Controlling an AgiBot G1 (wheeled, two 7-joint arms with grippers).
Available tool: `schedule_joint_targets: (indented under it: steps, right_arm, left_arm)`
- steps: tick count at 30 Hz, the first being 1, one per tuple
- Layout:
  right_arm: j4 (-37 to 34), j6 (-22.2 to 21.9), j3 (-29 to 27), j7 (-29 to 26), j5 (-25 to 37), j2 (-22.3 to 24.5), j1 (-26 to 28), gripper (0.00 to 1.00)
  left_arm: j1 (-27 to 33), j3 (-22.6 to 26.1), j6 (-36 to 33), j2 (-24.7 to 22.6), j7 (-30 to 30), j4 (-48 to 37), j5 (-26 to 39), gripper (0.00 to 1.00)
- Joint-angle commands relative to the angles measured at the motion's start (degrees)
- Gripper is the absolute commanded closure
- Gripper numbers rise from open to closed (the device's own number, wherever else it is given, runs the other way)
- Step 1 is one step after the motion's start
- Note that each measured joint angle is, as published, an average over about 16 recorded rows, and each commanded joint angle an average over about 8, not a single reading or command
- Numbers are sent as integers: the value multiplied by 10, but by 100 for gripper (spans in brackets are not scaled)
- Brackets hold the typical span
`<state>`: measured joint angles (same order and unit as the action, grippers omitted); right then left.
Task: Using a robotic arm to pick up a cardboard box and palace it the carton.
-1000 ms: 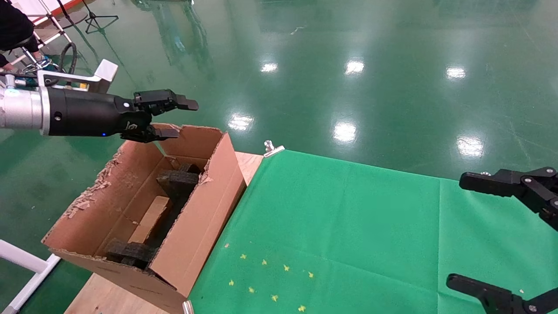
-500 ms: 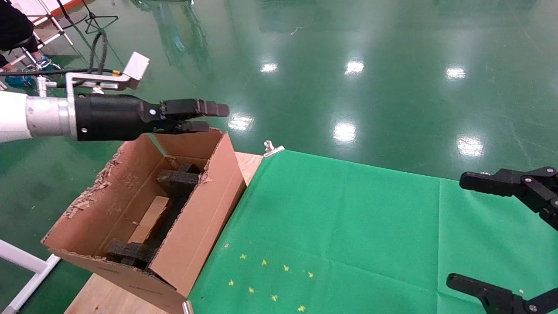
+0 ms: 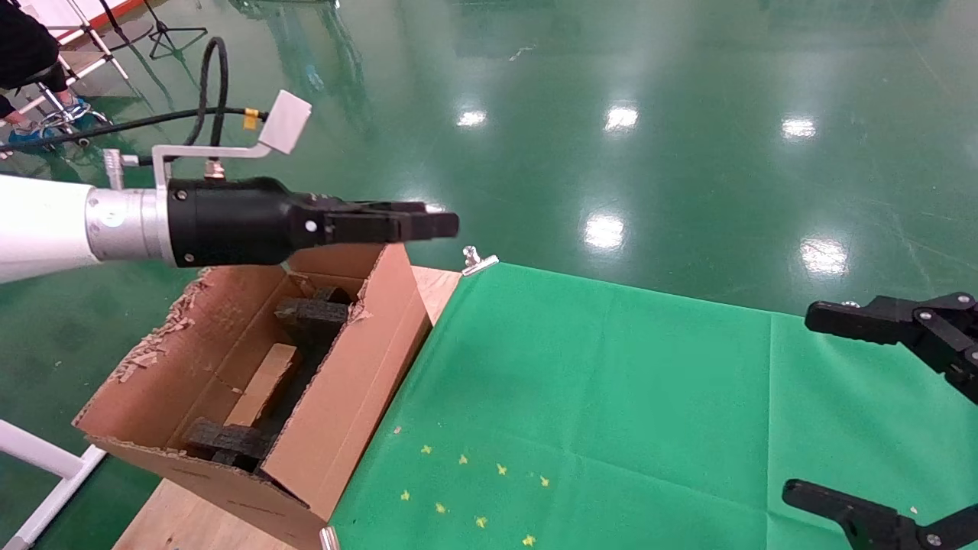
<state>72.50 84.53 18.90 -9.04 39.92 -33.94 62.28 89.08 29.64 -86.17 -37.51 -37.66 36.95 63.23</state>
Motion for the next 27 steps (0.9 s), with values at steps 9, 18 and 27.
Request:
schedule_joint_targets:
  steps: [9,18,27]
  right_arm:
    - [0,0,0,0,0,0,0,0]
    - [0,0,0,0,0,0,0,0]
    - [0,0,0,0,0,0,0,0]
  left_arm:
    - [-91,-45,2,8,89,121,-70,0]
    - [-172,-85,3,16,169,229,-134,0]
    - [-253,-125,4,23,247,336,-196,0]
